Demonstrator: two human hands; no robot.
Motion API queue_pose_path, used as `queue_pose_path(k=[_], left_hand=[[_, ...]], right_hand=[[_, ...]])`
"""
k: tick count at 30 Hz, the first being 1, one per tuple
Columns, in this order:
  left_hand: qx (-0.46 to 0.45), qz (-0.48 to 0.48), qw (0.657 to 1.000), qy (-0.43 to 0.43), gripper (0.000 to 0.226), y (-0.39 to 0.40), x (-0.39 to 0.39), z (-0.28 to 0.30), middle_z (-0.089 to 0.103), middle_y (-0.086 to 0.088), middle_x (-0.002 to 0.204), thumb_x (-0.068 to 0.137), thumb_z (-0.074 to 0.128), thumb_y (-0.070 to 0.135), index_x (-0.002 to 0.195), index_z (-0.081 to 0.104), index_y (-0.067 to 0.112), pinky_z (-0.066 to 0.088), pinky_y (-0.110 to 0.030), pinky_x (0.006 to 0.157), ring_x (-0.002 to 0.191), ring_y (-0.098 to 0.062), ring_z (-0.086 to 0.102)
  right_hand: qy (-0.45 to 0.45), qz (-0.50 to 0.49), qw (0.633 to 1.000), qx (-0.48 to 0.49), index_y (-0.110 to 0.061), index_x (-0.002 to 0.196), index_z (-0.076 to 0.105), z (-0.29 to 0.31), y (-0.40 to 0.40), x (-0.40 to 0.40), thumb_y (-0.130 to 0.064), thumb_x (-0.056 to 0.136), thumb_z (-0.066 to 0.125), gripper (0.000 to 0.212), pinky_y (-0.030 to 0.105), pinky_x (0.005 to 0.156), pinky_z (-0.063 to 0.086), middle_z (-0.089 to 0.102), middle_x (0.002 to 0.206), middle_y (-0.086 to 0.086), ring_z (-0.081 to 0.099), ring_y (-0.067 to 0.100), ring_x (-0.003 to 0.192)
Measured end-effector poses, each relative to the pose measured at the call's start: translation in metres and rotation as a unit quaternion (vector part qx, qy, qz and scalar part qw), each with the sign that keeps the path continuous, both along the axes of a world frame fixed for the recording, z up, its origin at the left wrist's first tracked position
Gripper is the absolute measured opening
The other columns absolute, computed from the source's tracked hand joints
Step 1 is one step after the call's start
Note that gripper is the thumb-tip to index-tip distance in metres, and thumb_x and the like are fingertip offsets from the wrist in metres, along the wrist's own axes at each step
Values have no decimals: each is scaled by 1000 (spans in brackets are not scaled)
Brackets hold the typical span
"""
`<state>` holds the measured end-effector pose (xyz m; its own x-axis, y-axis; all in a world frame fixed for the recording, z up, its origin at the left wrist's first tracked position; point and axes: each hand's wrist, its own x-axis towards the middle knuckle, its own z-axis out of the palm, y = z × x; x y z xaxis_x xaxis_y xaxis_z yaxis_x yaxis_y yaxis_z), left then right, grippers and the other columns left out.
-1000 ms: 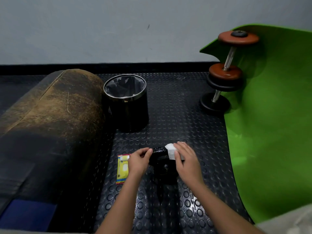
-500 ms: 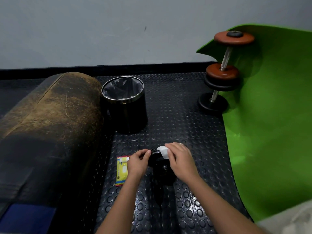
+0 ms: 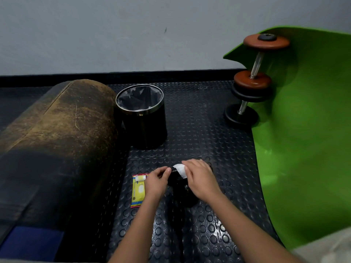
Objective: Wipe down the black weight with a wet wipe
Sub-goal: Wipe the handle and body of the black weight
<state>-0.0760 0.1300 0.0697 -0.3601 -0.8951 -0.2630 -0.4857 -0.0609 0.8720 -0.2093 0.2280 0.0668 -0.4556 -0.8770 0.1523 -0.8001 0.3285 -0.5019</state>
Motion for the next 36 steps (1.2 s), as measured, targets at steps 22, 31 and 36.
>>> queue_pose_path(k=[22, 31, 36], left_hand=[[72, 2, 996, 50, 33, 3, 5, 3, 63, 9, 111, 90, 62, 28, 122, 64, 20, 40, -19, 87, 101, -6, 56], [65, -3, 996, 53, 36, 3, 6, 1, 65, 6, 117, 89, 64, 29, 124, 63, 18, 41, -18, 90, 101, -5, 58], [56, -7, 997, 48, 35, 3, 6, 1, 65, 7, 115, 89, 63, 30, 122, 64, 19, 41, -16, 86, 99, -5, 58]], right_hand=[[-28, -52, 998, 3, -26, 125, 63, -5, 10, -19, -37, 105, 34, 36, 30, 100, 38, 61, 116, -14, 52, 8, 110], [-20, -127, 991, 40, -17, 92, 62, 4, 0, -9, -23, 105, 30, 35, 33, 84, 42, 62, 97, -2, 55, 21, 96], [17, -15, 1000, 16, -25, 131, 60, 1, 1, -4, -36, 106, 33, 39, 30, 114, 26, 60, 125, -15, 50, 7, 120]])
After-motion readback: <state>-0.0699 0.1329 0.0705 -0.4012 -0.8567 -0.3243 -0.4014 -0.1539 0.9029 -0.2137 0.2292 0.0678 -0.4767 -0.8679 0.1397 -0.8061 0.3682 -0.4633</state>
